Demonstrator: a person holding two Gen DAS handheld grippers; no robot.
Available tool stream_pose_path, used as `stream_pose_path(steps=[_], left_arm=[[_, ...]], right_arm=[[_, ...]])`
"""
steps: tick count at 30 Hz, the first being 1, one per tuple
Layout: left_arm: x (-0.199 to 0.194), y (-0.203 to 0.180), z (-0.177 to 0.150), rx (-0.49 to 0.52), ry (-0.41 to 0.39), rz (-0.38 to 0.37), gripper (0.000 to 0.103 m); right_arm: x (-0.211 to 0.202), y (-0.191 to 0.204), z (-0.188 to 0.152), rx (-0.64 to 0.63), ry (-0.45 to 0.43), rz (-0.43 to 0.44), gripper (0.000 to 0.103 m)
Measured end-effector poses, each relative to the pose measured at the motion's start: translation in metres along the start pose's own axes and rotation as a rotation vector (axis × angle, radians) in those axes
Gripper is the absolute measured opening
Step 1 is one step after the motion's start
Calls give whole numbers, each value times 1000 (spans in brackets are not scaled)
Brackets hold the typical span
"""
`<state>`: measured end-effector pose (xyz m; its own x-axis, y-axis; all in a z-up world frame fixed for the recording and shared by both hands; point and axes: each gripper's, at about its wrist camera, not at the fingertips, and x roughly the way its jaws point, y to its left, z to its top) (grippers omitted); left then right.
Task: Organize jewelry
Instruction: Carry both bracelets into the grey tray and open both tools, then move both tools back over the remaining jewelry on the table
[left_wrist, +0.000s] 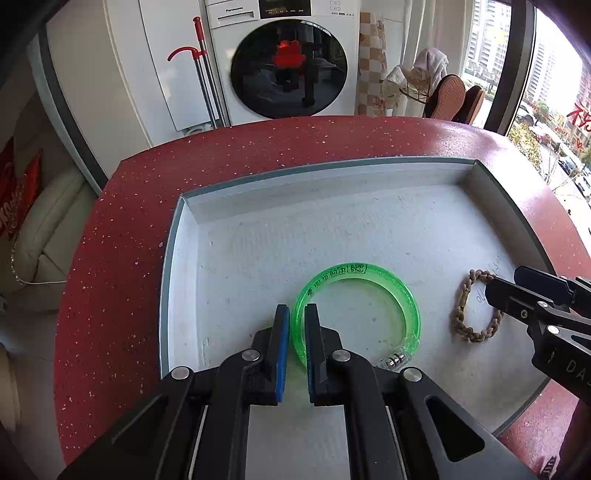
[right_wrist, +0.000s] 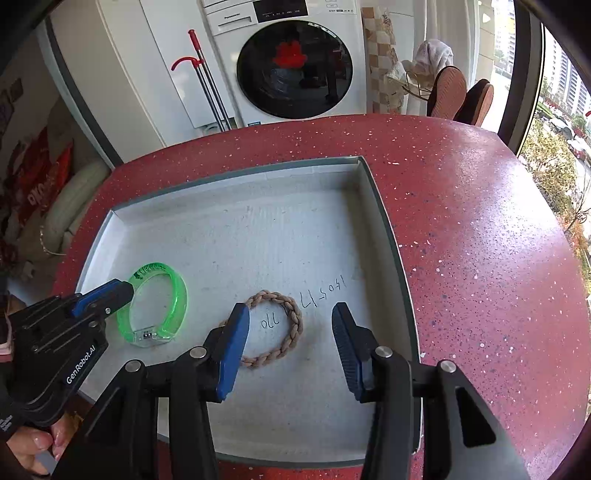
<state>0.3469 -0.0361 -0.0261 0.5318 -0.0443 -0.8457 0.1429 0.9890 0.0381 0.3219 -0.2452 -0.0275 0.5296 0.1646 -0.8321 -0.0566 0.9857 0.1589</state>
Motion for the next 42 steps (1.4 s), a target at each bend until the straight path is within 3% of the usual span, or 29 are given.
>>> stream_pose_path(steps=[4, 12, 14, 18, 23, 25, 26, 33, 42], left_arm=[[-17, 2, -1, -13, -40, -9, 26], [-61, 10, -17, -43, -99, -61, 26], [-71, 12, -25, -48, -105, -70, 26], [-89, 21, -44, -72, -115, -77, 26], [-104, 29, -70, -92, -111, -88, 27], [-109, 31, -81, -102, -105, -84, 94], [-113, 33, -87, -121, -130, -67, 103], [-126, 34, -126, -67, -178, 9, 103], [-115, 15, -174, 71, -116, -43, 103]], right_arm=[[-24, -7, -5, 49, -31, 56, 79], [-73, -16, -28, 114, -81, 132, 84], [-86, -17, -40, 125, -113, 142, 102], [-105, -19, -67, 149, -180, 217, 103], [-115, -14, -96, 144, -142, 245, 103], [-121, -9, -108, 109, -123, 206, 103], [-123, -6, -113, 93, -113, 183, 103], [-129, -9, -154, 75, -53, 115, 103], [-124, -34, -199, 77, 26, -30, 103]])
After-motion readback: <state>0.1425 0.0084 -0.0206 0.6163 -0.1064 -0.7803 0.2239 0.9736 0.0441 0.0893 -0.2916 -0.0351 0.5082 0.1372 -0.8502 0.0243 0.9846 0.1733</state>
